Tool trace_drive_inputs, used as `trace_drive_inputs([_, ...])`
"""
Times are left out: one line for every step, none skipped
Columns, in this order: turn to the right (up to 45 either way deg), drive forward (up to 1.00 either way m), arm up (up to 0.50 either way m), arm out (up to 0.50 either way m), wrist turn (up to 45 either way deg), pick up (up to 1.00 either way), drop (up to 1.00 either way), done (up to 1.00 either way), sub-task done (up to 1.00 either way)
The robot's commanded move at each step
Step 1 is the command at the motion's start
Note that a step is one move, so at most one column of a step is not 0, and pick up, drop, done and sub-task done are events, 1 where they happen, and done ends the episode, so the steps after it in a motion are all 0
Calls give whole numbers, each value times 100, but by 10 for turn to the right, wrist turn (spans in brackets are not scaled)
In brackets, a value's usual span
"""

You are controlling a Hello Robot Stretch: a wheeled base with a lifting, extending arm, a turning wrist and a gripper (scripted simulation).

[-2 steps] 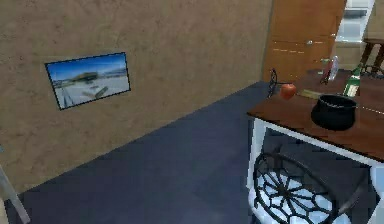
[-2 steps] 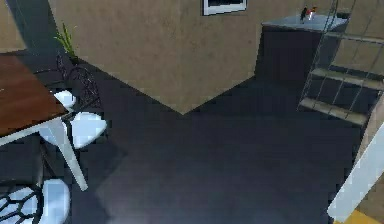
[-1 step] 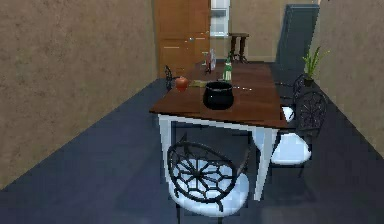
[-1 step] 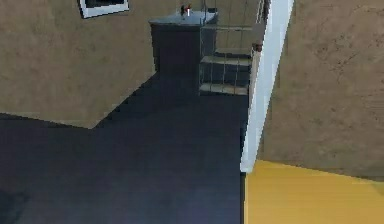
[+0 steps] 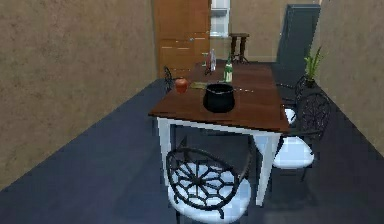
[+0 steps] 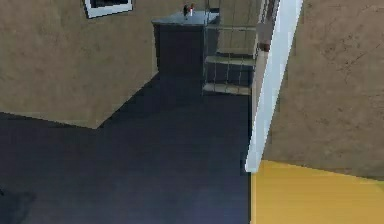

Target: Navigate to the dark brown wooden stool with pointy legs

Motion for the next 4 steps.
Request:
trace_drive_inputs([-360,0,0,0,0,0,0,0,0])
trace_drive_inputs([0,35,0,0,0,0,0,0,0])
trace_drive_inputs([-330,0,0,0,0,0,0,0,0])
trace_drive_inputs([0,30,0,0,0,0,0,0,0])
